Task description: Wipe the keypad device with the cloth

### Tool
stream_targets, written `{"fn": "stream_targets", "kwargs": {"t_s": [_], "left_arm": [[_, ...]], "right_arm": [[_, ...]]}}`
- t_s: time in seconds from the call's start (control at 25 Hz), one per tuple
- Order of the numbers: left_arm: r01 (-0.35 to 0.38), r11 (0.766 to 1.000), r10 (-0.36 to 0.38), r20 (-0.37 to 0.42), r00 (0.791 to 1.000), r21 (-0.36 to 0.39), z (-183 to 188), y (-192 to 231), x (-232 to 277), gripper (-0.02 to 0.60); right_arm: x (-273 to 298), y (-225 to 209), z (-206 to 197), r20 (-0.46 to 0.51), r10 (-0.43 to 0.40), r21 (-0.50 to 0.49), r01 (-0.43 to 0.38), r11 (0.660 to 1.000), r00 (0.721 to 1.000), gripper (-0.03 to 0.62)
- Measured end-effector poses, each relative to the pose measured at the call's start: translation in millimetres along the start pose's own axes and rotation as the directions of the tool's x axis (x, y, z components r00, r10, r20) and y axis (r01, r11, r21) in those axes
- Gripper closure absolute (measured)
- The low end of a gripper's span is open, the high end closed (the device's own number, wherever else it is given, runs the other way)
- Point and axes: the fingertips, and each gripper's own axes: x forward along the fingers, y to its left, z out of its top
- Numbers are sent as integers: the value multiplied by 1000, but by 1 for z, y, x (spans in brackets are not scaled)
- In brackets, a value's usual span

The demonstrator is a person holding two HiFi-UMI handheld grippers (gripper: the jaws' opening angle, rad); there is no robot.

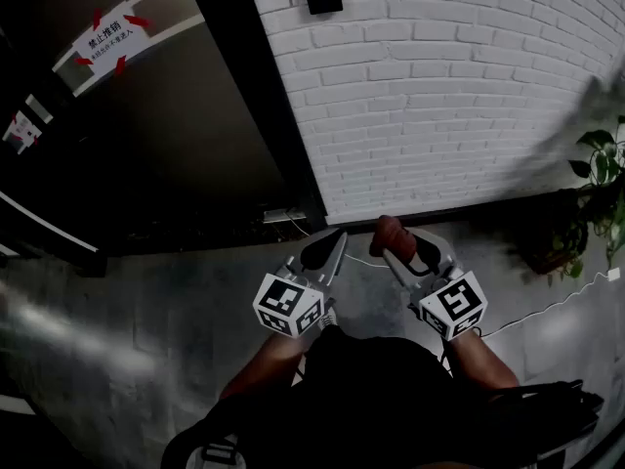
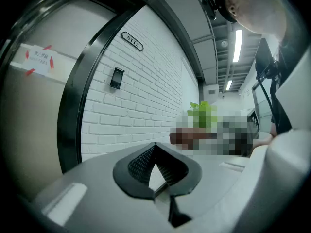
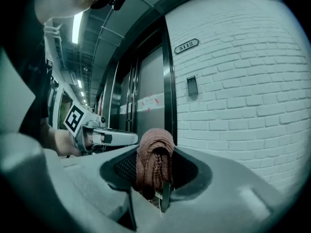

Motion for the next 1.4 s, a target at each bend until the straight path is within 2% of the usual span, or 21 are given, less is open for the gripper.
{"fn": "stream_targets", "kwargs": {"t_s": [0.36, 0.76, 0.92, 1.08, 1.24, 1.4], "left_arm": [[0, 1000, 0, -4, 1000, -3, 2, 8, 6, 566], [21, 1000, -21, -16, 1000, -17, 2, 38, 17, 566], [32, 999, -32, -13, 999, -10, 10, 65, 22, 566], [40, 996, -38, -29, 999, 75, 13, 97, 23, 566], [97, 995, -96, -35, 995, 38, 19, 126, 25, 566], [151, 988, -150, -36, 988, 43, 23, 149, 27, 566]], "right_arm": [[8, -6, -2, 0, 2, 5, -2, 1000, 1000, 447], [44, -23, 0, -10, -24, 18, 24, 1000, 1000, 447], [75, -35, 14, 1, -47, -6, 47, 999, 999, 447], [113, -48, 36, 27, -83, -31, 84, 996, 996, 447], [149, -57, 65, 65, -127, -74, 132, 988, 990, 447], [180, -68, 96, 109, -167, -122, 180, 976, 980, 447]]}}
